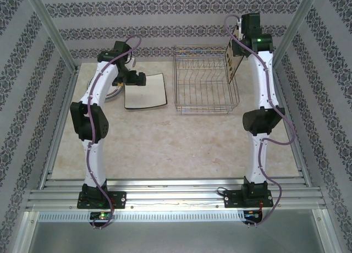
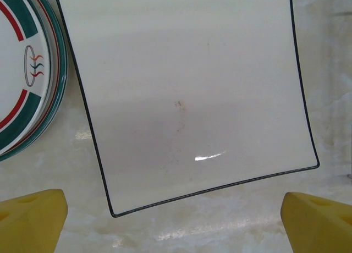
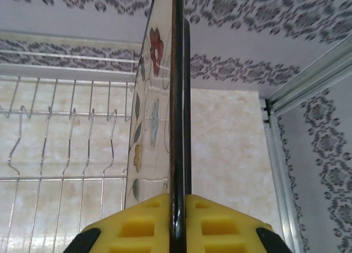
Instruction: Unload the plates from the dish rack
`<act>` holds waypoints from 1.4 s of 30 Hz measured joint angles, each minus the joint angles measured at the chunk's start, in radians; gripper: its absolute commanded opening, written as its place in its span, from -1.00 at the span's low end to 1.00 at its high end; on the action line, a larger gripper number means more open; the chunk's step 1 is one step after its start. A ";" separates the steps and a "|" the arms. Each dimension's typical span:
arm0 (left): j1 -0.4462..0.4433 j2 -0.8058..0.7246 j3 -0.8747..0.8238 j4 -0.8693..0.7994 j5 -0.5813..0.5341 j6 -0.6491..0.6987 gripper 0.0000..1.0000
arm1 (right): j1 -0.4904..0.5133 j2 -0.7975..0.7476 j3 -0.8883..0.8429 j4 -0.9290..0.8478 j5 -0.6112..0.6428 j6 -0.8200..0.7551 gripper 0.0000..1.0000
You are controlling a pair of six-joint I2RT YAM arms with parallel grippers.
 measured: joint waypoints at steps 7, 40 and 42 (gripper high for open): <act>-0.009 -0.035 -0.011 0.001 -0.004 -0.012 0.99 | 0.003 -0.116 0.001 -0.006 0.002 -0.002 -1.00; -0.015 -0.075 -0.032 0.000 -0.003 -0.022 0.99 | -0.098 -0.575 -1.676 1.662 -1.054 1.337 -1.00; -0.015 -0.075 -0.021 0.000 -0.003 -0.021 0.99 | -0.091 -0.575 -1.713 1.739 -1.063 1.367 -1.00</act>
